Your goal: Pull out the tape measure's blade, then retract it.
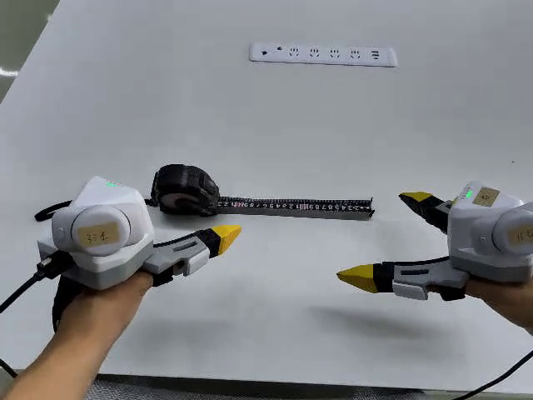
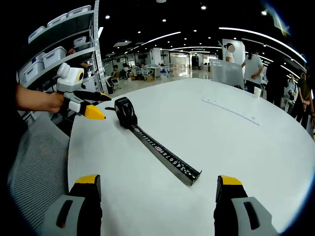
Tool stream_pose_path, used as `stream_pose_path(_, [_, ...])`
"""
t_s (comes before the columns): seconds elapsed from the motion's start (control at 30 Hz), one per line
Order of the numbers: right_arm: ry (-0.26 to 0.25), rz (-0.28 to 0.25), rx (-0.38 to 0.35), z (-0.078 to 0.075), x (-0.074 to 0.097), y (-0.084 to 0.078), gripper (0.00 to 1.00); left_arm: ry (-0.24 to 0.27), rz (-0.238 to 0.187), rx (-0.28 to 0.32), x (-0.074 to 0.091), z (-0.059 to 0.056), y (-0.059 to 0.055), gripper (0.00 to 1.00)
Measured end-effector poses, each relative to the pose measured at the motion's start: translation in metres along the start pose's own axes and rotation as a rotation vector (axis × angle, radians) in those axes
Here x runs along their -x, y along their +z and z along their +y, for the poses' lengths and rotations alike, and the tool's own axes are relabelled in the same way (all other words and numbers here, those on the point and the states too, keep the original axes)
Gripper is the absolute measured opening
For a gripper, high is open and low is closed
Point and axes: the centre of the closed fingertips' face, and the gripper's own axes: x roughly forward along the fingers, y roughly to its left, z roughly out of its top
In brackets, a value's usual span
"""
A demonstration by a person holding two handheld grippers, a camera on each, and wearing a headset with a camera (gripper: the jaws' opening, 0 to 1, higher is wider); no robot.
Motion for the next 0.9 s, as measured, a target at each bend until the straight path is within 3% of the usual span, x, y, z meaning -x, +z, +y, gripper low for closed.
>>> stream_pose_path(0.3, [0.057, 0.020, 0.070, -0.010, -0.005, 0.002, 0.87, 0.031, 0.006, 0.030, -0.008, 0.006, 0.003, 0.98])
stream_pose_path(0.9, [0.145, 0.096, 0.210, -0.027, -0.016, -0.006, 0.58, 0.088, 0.041, 0.092, -0.021, 0.018, 0.001, 0.79])
